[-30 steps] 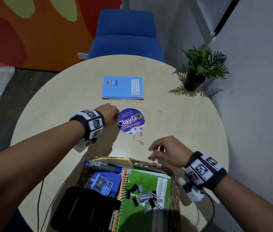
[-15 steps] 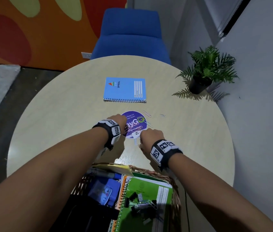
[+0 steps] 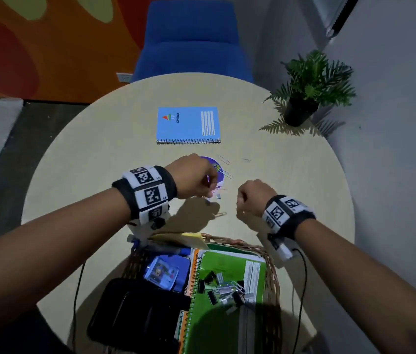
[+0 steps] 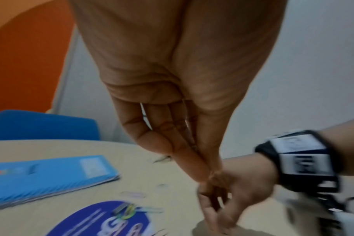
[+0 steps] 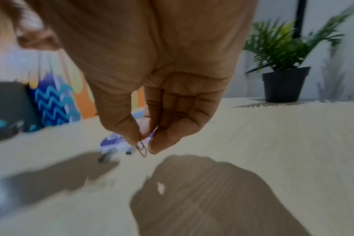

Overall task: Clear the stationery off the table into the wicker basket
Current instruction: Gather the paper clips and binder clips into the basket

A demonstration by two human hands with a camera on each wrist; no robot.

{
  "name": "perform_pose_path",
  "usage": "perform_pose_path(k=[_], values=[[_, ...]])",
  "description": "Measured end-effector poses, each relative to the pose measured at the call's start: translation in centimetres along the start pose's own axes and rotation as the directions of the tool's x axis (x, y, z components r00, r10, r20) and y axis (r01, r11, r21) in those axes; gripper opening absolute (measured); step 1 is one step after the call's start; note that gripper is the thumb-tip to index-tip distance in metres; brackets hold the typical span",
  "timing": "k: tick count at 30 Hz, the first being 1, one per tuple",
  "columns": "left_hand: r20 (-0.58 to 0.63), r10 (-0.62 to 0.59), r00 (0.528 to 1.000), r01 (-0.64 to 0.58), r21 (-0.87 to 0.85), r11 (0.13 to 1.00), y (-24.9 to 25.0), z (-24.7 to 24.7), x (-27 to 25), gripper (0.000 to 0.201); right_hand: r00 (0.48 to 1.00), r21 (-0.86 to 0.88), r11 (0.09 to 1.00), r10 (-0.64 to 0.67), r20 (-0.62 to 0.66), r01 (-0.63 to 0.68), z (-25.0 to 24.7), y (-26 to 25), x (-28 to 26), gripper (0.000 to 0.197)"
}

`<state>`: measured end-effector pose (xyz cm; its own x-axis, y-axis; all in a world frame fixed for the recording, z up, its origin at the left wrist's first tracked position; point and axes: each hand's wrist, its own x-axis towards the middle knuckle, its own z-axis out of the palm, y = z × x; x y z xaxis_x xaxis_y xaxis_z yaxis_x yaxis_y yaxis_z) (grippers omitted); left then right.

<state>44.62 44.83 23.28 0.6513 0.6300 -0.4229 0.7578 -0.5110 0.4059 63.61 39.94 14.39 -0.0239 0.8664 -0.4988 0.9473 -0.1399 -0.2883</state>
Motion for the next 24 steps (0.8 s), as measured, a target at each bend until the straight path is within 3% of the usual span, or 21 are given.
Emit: perform_pose_path(k=[5,9,15,20,24], values=[[0.100,0.182,0.978,-0.184,0.014,0.983,3.2,2.5,-4.7,0.012,0.993,0.207,0.972,-0.096,-0.065,0.107,-2.0,1.0,-3.9,0.016],[0.201,0.202,0.959,-0.213,0.037,0.976,3.4,4.6,-6.7,0.020,0.989,0.398,0.906,-0.146,-0.035,0.148,-2.4,0.5,-8.1,0.019],[0.006,0.060,0.998,-0.061,0.042,0.997,-0.3,3.1,-5.6,0.019,0.977,0.396,0.899,-0.212,0.014,0.189,-0.7,-0.8,-13.1,0.020],[-0.121,-0.097,0.988,0.109,0.097,0.989,-4.3,1.7,-1.9,0.017,0.933,0.352,0.910,-0.302,0.197,0.220,1.1,-1.2,-14.5,0.018],[-0.101,-0.146,0.984,0.163,0.178,0.970,-5.4,2.5,2.0,0.019,0.977,0.270,0.942,-0.212,0.020,0.199,-0.5,-0.2,-11.6,0.016]])
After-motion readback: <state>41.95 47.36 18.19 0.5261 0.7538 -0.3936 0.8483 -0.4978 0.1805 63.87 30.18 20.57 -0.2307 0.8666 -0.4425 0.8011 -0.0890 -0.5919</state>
